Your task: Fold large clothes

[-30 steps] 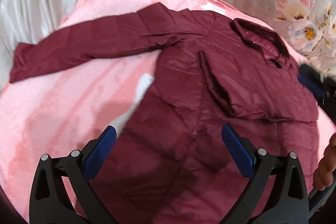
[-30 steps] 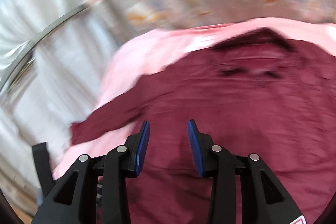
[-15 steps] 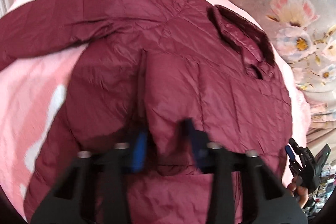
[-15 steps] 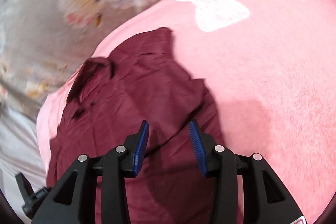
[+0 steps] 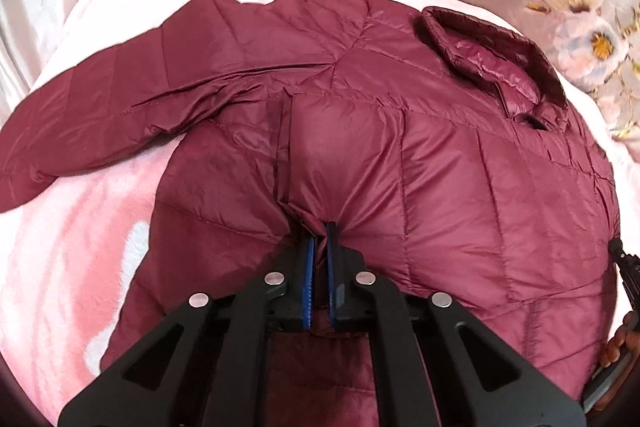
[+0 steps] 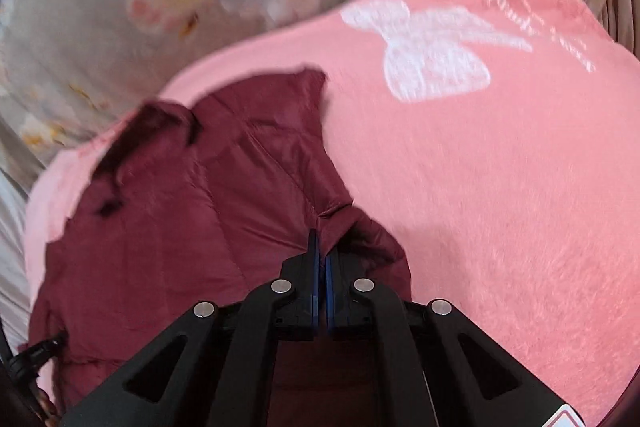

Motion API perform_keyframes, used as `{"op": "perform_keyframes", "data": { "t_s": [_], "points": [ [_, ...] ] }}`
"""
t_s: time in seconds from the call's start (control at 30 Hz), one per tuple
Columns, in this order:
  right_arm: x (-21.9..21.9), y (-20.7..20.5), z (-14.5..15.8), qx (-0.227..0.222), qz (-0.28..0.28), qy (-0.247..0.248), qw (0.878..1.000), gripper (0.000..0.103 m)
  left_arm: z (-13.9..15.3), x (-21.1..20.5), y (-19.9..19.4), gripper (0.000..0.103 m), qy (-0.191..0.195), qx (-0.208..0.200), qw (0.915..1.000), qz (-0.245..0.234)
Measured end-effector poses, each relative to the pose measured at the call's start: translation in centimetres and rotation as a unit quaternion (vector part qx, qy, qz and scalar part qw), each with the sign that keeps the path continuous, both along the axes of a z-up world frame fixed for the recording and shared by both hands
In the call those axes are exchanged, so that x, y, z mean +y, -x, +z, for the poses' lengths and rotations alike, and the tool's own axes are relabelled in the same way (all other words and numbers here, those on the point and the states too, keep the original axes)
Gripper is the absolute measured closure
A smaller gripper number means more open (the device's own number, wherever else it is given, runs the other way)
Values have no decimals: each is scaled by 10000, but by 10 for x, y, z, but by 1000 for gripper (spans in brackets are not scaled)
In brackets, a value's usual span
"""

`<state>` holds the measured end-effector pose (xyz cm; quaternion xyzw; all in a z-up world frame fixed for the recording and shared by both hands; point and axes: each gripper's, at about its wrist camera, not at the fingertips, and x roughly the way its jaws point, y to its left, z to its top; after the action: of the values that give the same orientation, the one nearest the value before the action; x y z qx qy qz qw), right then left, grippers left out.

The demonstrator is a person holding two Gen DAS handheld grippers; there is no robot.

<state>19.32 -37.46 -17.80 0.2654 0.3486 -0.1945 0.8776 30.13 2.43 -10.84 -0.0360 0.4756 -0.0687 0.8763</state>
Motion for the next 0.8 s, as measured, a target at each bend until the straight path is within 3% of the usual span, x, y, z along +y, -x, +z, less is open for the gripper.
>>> {"op": "perform_keyframes", "data": {
  "t_s": [0.17, 0.27, 0.33, 0.4, 0.43, 0.53, 0.63, 0.8],
  "points": [
    [7, 8, 6, 206, -155, 358, 9990, 99, -4, -12, 12, 97, -421, -423, 9982, -36],
    [33, 29, 37, -142, -425, 839, 9955, 89, -6, -22, 18, 97, -782, -658, 9948, -41],
    [66, 30, 59, -465, -2, 947, 9944, 88, -6, -26, 19, 97, -925, -714, 9931, -44],
    [100, 18, 67, -475, 667, 895, 9926, 89, -6, -26, 19, 97, -958, -741, 9926, -34],
    [123, 6, 65, -421, 1131, 825, 9893, 89, -6, -26, 19, 97, -945, -745, 9927, -30],
    [169, -19, 51, -120, 1780, 928, 9796, 89, -5, -24, 19, 97, -907, -758, 9930, -23],
    [191, -35, 31, 163, 2010, 1073, 9736, 90, -6, -25, 19, 97, -883, -773, 9931, -18],
    [191, -39, 9, 335, 2026, 915, 9744, 92, -6, -24, 21, 97, -866, -778, 9932, -21]
  ]
}}
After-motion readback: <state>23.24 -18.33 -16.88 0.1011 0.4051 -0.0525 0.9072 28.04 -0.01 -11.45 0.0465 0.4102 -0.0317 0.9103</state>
